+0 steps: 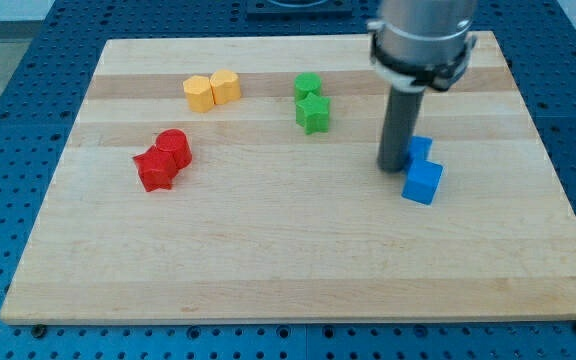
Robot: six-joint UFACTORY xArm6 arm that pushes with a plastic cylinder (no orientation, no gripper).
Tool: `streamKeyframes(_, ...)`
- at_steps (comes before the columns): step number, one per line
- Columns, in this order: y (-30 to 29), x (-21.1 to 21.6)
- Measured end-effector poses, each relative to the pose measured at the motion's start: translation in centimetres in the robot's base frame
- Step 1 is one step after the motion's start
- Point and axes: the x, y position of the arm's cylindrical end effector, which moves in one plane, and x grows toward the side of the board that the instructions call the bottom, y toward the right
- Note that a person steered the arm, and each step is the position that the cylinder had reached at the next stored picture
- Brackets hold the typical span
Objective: Move arm to the bottom of blue cube
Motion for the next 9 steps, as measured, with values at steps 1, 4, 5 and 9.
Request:
streamKeyframes(1, 1.3, -1.6)
streamKeyframes(4, -1.7, -2.1)
streamKeyframes(5, -7.0, -0.4)
streamKeyframes(9, -9.1, 9.0)
